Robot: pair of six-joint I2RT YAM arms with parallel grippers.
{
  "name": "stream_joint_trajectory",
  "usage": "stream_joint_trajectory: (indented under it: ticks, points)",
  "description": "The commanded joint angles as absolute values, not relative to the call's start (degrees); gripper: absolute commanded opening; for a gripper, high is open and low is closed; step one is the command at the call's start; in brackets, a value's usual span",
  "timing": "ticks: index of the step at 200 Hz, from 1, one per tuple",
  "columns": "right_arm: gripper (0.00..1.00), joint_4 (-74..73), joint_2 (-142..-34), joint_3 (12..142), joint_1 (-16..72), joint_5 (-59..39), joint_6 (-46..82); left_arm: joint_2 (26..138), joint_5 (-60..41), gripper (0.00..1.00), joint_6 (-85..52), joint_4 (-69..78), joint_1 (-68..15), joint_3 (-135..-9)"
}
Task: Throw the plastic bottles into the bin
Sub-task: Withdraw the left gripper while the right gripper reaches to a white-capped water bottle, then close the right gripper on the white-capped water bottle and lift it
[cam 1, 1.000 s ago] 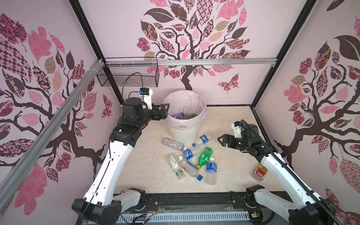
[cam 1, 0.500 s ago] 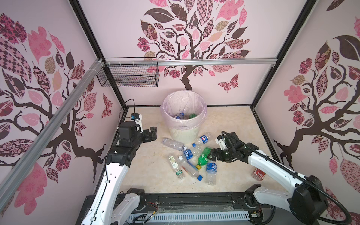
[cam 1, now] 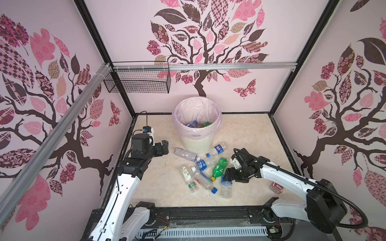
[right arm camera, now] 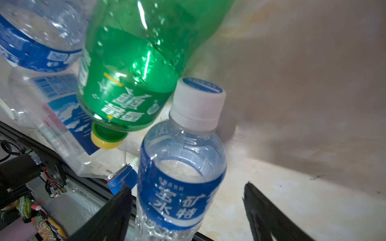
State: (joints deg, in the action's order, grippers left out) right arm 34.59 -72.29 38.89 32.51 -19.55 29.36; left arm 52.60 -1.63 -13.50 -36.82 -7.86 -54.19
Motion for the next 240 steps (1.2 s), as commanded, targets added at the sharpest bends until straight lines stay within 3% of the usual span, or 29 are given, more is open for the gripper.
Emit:
stream_joint_trajectory:
  ticks: [1, 69, 156, 205, 240]
  points:
    - [0.85, 34.7, -75.0, 38.5, 33.2, -21.0, 29.8, 53.0, -1.7, 0.98, -13.1, -35.1, -7.6, -52.6]
    - [0.8, 34.7, -80.4, 38.7, 33.4, -16.0, 27.4, 53.4, -2.0, 0.98, -12.3, -35.6, -7.6, -52.9]
    - [0.58, 35.1, -80.9, 41.5, 33.3, -4.5, 28.0, 52.4, -2.0, 0.98, -11.2, -36.9, -7.6, -53.4]
    - [0.55, 34.7, -80.9, 42.7, 32.0, -2.0, 26.8, 52.0, -3.0, 0.98, -10.8, -36.4, -7.6, -53.2]
    - [0.54, 34.1, -79.5, 44.9, 24.9, -3.2, 24.5, 51.7, -3.0, 0.98, -10.6, -37.1, -7.6, -53.1]
